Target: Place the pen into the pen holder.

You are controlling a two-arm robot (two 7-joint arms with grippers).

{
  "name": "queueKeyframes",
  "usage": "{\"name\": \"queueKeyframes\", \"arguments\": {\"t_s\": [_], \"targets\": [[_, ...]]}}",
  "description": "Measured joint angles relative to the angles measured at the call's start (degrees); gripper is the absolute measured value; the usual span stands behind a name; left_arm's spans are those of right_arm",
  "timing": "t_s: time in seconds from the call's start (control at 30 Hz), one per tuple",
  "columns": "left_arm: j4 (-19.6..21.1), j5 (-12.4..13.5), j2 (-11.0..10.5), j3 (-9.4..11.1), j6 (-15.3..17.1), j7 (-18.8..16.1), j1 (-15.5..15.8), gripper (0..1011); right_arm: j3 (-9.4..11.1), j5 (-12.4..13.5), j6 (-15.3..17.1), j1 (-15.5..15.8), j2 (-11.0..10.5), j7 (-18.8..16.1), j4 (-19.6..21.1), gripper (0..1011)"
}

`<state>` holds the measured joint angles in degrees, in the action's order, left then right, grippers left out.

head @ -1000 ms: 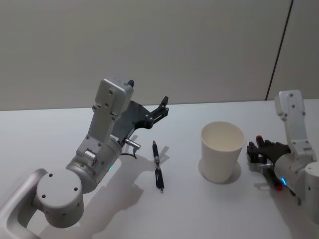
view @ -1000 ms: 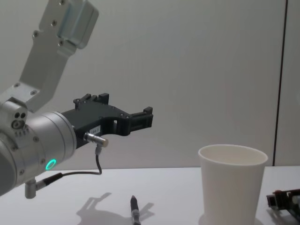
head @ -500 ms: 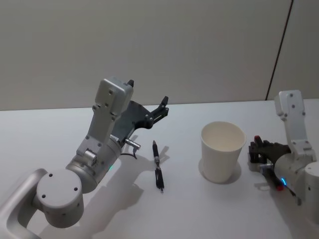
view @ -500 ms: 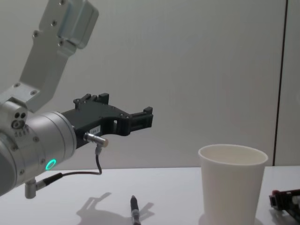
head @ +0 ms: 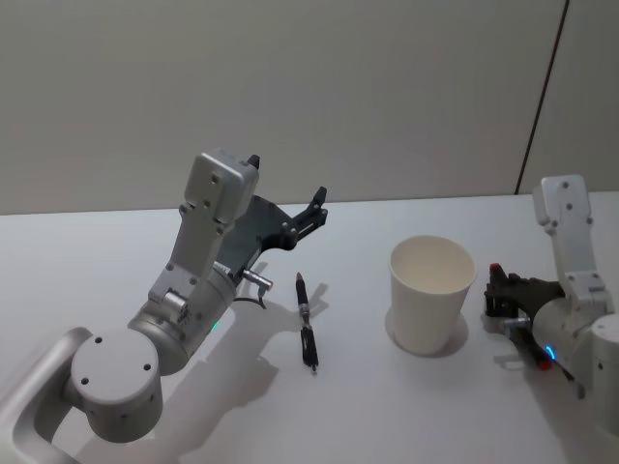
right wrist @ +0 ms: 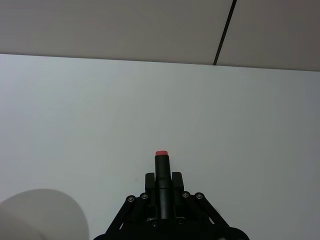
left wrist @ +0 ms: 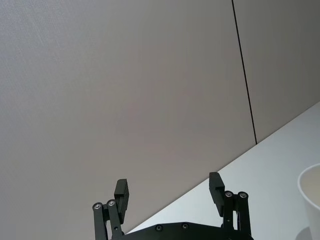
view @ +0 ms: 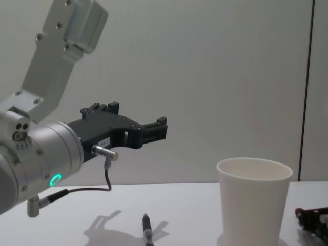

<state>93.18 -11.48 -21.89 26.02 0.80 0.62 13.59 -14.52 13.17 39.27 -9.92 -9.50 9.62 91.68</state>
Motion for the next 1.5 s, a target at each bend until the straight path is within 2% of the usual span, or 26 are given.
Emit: {"name": "queueKeyframes", "arguments": {"t_s": [0.43, 0.97, 1.5], "targets": [[0.0, 0.0, 0.0, 0.0, 0.0, 0.0, 0.0, 1000, 0.5, 0.0, 0.0, 0.1, 0.2, 1.1, 0.3, 185], [0.0, 0.0, 0.0, 0.0, 0.0, 0.0, 0.0, 1001, 1.5, -3.1, -5.4, 0.2, 0.3, 4.4, 4.0, 185], [0.0, 0.0, 0.0, 0.0, 0.0, 0.0, 0.0, 1000, 2.2, -8.5, -12.7, -0.3, 0.1, 5.6, 9.7, 185]]}}
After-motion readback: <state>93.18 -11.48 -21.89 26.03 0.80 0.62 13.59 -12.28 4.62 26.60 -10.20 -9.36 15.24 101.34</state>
